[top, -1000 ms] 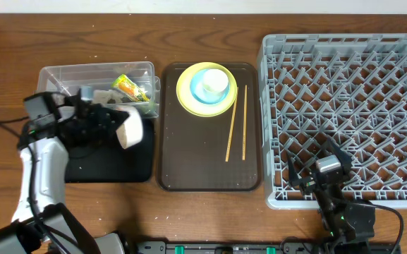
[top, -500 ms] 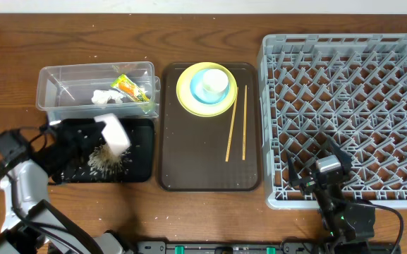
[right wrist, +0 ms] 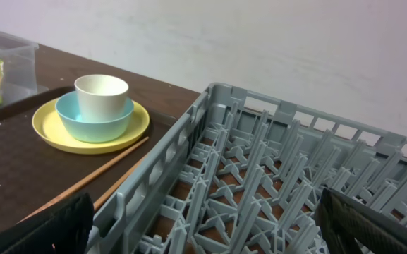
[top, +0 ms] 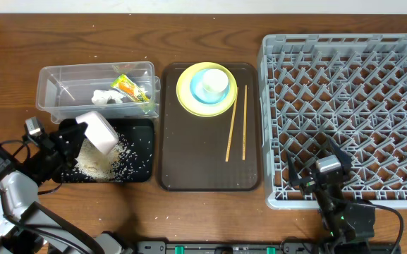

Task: Sort waste into correct bins and load items into the dishwasher rack
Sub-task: 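Tilt the pink bowl to dump the rice onto the black tray, then carry the empty pink bowl right and set it on the brown tray, then open the left gripper and withdraw it from the pink bowl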

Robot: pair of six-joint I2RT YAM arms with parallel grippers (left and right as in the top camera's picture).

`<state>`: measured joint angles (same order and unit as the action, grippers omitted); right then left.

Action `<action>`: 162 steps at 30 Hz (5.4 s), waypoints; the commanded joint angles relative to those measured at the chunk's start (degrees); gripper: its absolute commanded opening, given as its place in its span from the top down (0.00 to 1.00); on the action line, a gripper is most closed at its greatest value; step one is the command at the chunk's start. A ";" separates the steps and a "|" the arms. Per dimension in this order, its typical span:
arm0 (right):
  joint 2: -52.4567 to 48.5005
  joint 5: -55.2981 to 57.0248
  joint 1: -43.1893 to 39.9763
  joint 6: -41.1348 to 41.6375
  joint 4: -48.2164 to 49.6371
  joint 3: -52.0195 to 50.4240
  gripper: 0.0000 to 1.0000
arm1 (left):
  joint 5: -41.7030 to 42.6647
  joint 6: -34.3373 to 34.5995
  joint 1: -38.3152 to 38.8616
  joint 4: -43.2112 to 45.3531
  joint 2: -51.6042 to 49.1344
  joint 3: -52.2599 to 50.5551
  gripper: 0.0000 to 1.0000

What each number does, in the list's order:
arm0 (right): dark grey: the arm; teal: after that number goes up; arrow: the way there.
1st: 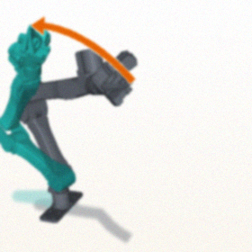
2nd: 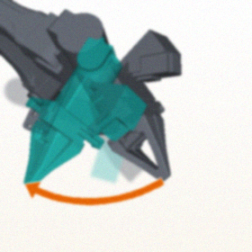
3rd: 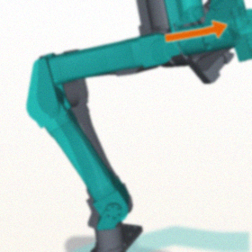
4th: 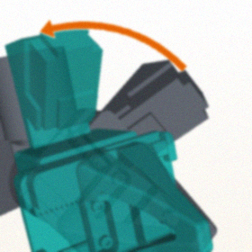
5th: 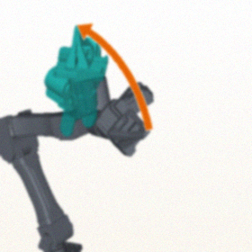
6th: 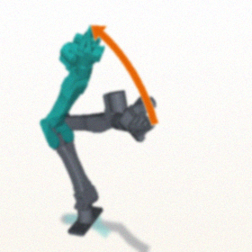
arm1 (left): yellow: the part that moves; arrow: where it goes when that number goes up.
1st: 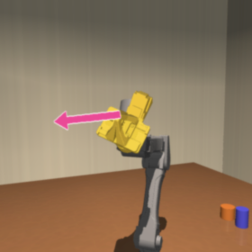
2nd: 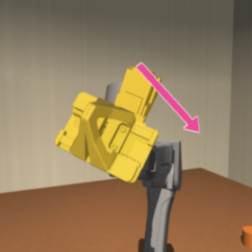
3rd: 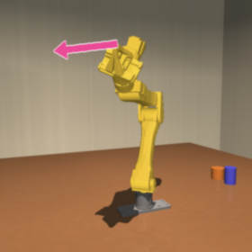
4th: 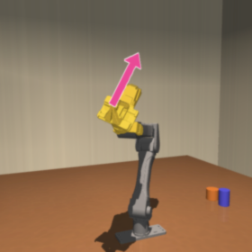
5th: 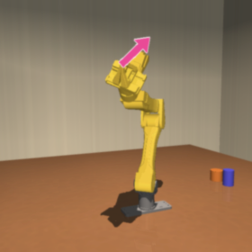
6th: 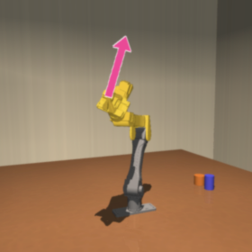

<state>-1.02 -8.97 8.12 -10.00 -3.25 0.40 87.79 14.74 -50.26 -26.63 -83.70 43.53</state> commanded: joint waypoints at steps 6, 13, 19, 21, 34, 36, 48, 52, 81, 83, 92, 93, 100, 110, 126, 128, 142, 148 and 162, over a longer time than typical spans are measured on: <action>-0.11 -0.07 0.46 -0.52 -0.24 -0.09 0.01 | 2.25 6.14 -0.13 4.68 0.17 -0.17 0.94; -0.11 -0.04 0.46 -0.55 -0.24 -0.09 0.01 | 2.23 7.08 0.22 4.52 0.31 -0.17 0.94; -0.11 -0.04 0.46 -0.55 -0.24 -0.09 0.01 | 2.27 9.86 0.83 5.22 0.33 -0.17 0.94; -0.11 -0.04 0.46 -0.55 -0.24 -0.09 0.01 | 2.25 10.45 1.73 2.40 0.50 -0.17 0.94; -0.11 -0.04 0.46 -0.55 -0.24 -0.09 0.01 | 1.36 11.93 4.46 9.31 1.31 -0.17 0.94; -0.11 -0.04 0.46 -0.55 -0.24 -0.09 0.01 | 1.03 13.25 4.52 8.98 1.31 -0.17 0.94; -0.11 -0.04 0.46 -0.55 -0.24 -0.09 0.01 | -10.03 19.63 14.64 9.88 9.11 1.60 0.94; -0.11 -0.04 0.46 -0.55 -0.24 -0.09 0.01 | -20.96 21.59 23.87 9.84 16.46 1.84 0.94; -0.11 -0.04 0.46 -0.55 -0.22 -0.09 0.01 | -99.67 17.88 92.39 6.40 6.32 1.81 0.93; -0.11 -0.04 0.46 -0.55 -0.24 -0.09 0.01 | -99.62 17.88 92.41 6.47 5.53 1.81 0.93; -0.11 -0.04 0.46 -0.55 -0.24 -0.09 0.01 | -99.65 17.88 92.39 7.91 5.25 1.81 0.76; -0.11 -0.04 0.46 -0.55 -0.24 -0.09 0.01 | -99.65 17.86 92.39 7.91 5.25 1.81 0.67; -0.11 -0.04 0.46 -0.55 -0.24 -0.09 0.01 | -99.69 13.05 91.34 6.99 6.45 3.37 0.53; -0.11 -0.04 0.46 -0.55 -0.24 -0.09 0.01 | -98.23 13.16 71.76 -0.83 13.66 10.82 0.52; -0.11 -0.42 0.46 2.05 -0.24 -0.09 0.01 | -69.81 12.24 60.74 -4.59 4.79 8.90 0.88; -0.11 -0.42 0.46 2.05 -0.22 -0.09 0.01 | -70.03 11.74 62.64 -4.48 2.19 8.87 0.86; -0.11 -0.42 0.46 2.05 -0.24 -0.09 0.01 | -74.60 10.78 68.26 -2.86 -7.06 8.83 0.64; -0.11 -0.42 0.46 2.05 -0.22 -0.09 0.01 | -80.59 10.80 70.44 -2.91 -7.08 8.76 0.65; -0.11 -0.42 0.46 2.05 -0.22 -0.09 0.01 | -89.50 10.80 74.23 -4.74 -7.08 8.33 0.77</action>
<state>-1.02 -9.13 8.12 -9.02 -3.25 0.40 3.22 25.85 23.86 -30.63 -90.32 52.69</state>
